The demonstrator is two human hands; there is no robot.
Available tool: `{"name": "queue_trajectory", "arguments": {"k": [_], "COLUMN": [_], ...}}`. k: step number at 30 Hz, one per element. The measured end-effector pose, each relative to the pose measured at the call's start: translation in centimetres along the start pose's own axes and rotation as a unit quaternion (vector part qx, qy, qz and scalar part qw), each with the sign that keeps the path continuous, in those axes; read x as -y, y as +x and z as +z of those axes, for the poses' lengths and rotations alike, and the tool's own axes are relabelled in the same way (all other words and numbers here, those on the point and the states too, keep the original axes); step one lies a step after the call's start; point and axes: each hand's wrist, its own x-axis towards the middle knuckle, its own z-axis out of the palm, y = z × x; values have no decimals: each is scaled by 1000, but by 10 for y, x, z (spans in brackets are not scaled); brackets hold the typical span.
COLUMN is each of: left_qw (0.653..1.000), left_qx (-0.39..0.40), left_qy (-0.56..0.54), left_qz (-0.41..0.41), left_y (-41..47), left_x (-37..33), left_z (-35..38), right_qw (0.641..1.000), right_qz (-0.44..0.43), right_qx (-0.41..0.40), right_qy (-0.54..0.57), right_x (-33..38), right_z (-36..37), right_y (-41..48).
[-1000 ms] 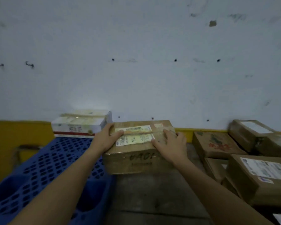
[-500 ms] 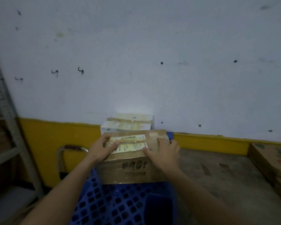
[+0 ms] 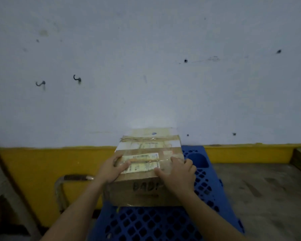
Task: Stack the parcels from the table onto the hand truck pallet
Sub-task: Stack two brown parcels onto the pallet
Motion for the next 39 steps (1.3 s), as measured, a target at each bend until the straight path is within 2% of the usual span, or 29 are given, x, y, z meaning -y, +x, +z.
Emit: {"name": "queue_trajectory", "arguments": {"k": [6, 11, 19, 27, 34, 39], "left_qw": [999, 999, 999, 995, 986, 985], "left_qx": [10, 3, -7, 78, -14, -46], "left_qy": [-29, -14, 9, 49, 144, 96], "left_qz": [34, 43, 54, 45, 87, 136], "left_y": [31, 30, 28, 26, 0, -43], "left_x": [14, 14, 14, 7, -35, -104], "left_z": [0, 0, -1, -14, -23, 22], "right_qw": [999, 999, 999, 997, 999, 998], "right_qz": [32, 37, 37, 39, -24, -48], "right_qx": [-3, 22, 13, 59, 36, 24], "right_qy": [-11, -12, -10, -16, -5, 31], "right_x": [9, 9, 7, 6, -20, -81], "right_z": [8, 4, 8, -4, -41, -99], "right_y": [15, 15, 16, 16, -9, -47]}}
